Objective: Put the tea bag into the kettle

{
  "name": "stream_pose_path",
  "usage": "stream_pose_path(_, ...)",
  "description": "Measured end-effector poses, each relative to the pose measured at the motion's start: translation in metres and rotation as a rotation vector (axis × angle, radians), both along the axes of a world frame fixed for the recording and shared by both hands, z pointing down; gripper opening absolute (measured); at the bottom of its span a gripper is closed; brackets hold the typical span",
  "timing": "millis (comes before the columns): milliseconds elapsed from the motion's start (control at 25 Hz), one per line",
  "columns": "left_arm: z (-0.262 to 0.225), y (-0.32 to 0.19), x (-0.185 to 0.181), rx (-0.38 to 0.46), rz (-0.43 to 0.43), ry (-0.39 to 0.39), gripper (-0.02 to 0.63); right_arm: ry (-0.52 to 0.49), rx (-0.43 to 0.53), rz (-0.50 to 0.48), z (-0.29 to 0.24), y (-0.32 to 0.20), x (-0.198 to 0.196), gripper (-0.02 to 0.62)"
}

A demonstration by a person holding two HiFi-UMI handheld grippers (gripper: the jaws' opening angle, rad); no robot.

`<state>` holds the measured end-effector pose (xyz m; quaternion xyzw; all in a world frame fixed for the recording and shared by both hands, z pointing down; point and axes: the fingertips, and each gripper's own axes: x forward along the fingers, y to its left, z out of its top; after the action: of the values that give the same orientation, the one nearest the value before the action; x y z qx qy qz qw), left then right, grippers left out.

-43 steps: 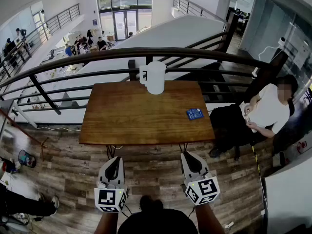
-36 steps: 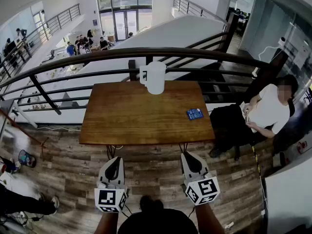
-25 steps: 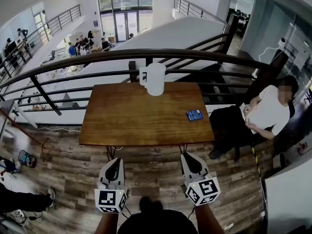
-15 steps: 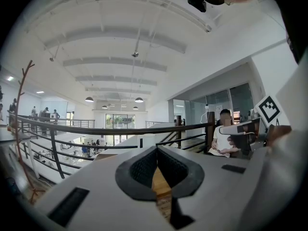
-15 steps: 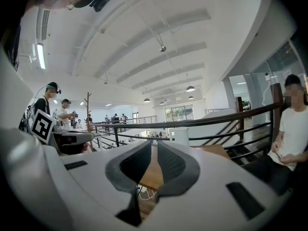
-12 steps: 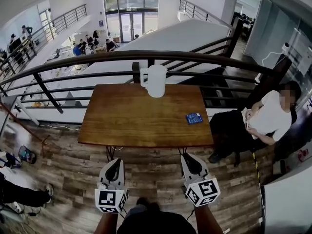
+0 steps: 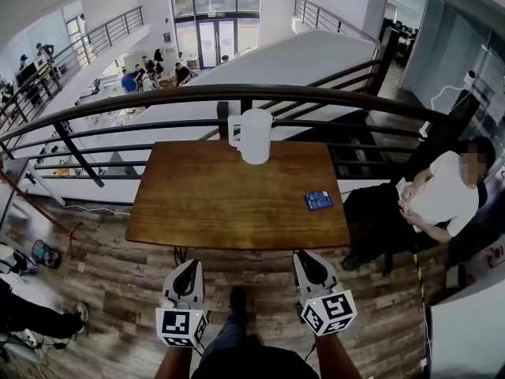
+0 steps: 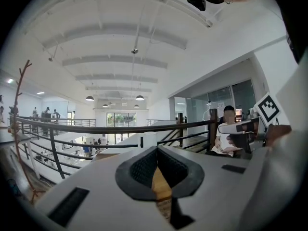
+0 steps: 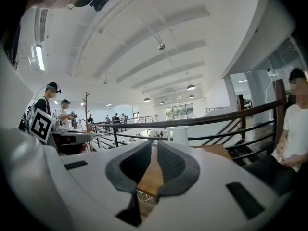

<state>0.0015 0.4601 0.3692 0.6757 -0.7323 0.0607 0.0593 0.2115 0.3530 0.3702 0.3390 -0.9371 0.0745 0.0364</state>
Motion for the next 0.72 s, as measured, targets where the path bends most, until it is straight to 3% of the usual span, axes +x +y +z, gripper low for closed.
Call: stream_pose_path(720,-0.011,-0.22,-0.111,0.003,0.104,0.017,0.005,0.007,0.017,0.075,-0.019,-0.198,-0.117,0.034)
